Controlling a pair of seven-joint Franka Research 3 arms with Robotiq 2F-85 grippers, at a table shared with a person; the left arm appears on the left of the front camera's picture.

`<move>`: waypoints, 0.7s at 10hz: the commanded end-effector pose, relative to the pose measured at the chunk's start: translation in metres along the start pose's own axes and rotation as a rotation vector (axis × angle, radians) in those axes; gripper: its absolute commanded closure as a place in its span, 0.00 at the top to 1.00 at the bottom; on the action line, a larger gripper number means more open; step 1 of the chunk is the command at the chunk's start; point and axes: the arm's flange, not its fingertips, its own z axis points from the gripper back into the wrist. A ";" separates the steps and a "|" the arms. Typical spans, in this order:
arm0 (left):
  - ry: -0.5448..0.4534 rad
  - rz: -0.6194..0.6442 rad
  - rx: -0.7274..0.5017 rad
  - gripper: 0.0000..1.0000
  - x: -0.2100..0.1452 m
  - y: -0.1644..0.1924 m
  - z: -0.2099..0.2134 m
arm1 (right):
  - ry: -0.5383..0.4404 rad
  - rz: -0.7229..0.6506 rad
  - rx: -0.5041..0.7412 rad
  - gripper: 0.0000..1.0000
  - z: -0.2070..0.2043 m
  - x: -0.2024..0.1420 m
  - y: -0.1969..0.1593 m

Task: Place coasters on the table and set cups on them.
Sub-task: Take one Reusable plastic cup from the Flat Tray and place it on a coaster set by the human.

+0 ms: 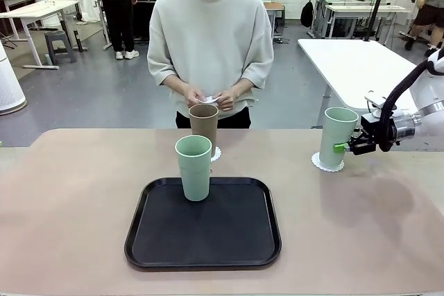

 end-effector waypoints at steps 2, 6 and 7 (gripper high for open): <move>-0.005 0.003 0.002 1.00 0.000 -0.002 0.002 | -0.032 -0.008 0.005 0.84 0.002 0.003 -0.010; -0.005 0.003 0.002 1.00 0.000 -0.002 0.002 | -0.036 -0.022 0.008 0.84 0.002 0.000 -0.012; -0.005 0.003 0.002 1.00 0.000 -0.002 0.002 | -0.038 -0.026 0.010 0.84 0.001 -0.001 -0.013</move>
